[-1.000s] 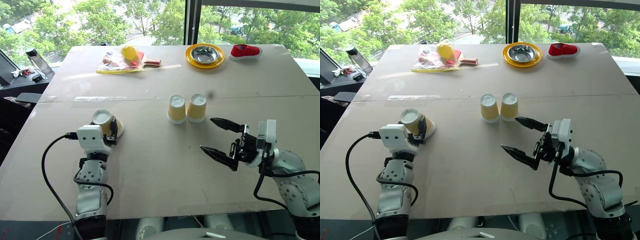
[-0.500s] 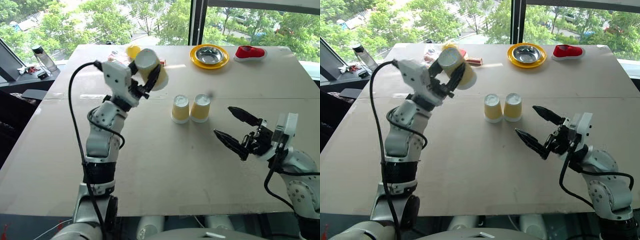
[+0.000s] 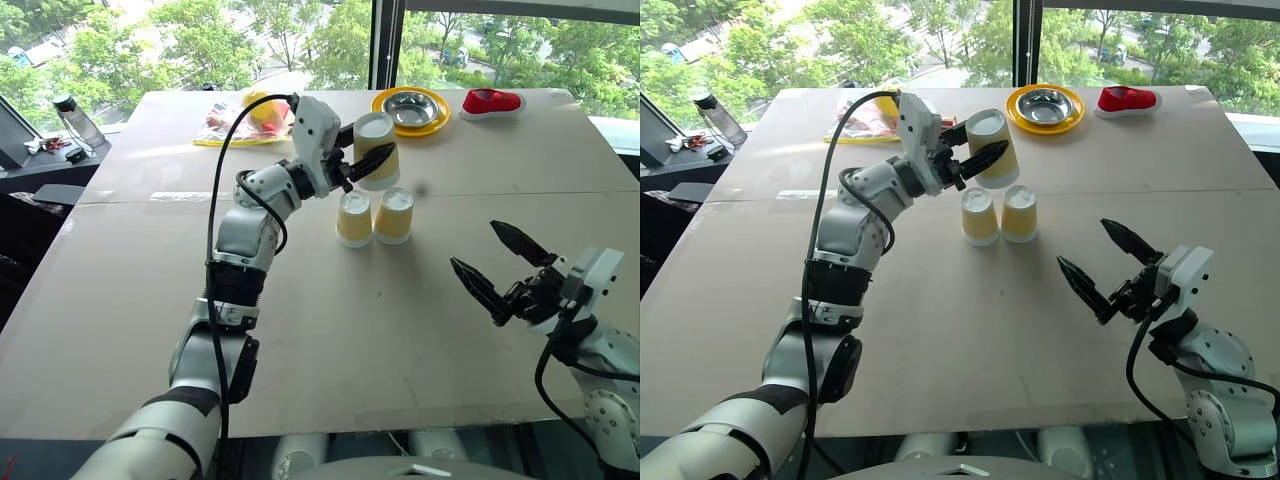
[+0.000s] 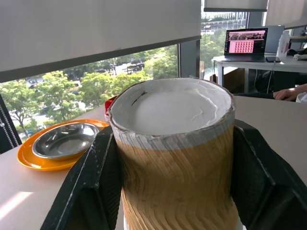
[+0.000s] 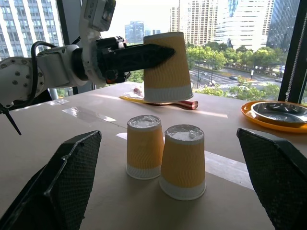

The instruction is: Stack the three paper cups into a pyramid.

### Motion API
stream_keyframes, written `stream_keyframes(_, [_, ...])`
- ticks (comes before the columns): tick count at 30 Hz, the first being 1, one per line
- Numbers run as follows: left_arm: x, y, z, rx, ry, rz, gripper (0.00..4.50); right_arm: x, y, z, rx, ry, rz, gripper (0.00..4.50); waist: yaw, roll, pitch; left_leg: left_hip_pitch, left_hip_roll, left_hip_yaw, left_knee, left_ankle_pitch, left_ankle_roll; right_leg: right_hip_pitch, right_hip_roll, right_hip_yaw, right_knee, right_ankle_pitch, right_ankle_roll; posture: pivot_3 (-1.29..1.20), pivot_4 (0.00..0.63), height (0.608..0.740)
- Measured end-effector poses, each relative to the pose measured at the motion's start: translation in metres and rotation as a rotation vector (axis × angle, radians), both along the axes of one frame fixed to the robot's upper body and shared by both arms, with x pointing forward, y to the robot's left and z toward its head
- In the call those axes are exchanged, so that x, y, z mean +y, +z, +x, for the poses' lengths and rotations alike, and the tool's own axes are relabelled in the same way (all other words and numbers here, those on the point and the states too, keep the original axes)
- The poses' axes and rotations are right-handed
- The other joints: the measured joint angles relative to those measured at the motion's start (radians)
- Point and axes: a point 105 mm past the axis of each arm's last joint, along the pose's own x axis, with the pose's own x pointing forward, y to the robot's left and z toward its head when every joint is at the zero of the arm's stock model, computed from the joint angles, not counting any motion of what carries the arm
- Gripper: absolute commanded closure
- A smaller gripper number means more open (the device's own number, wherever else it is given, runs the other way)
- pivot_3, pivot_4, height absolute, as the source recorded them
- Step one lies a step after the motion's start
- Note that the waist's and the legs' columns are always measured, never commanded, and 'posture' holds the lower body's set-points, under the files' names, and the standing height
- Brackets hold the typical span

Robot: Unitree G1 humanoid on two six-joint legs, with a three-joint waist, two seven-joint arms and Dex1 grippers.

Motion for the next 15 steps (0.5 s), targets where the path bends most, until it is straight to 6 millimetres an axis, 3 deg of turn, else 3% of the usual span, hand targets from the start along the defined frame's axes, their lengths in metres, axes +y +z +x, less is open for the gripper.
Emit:
stream_keyframes(11, [-0.001, -0.027, 0.008, 0.057, 0.011, 0.112, 2.16, 0.001, 0.008, 0.003, -0.01, -0.032, 0.002, 0.0, 0.0, 0.0, 0.0, 0.0, 0.0, 0.0, 0.0, 0.0, 0.0, 0.0, 0.0, 0.0, 0.0, 0.0, 0.0, 0.0, 0.15, 0.74])
stream_keyframes(15, [-0.001, -0.027, 0.008, 0.04, 0.012, 0.122, 2.16, 0.002, 0.008, 0.003, -0.007, -0.031, 0.001, 0.0, 0.0, 0.0, 0.0, 0.0, 0.0, 0.0, 0.0, 0.0, 0.0, 0.0, 0.0, 0.0, 0.0, 0.0, 0.0, 0.0, 0.15, 0.74])
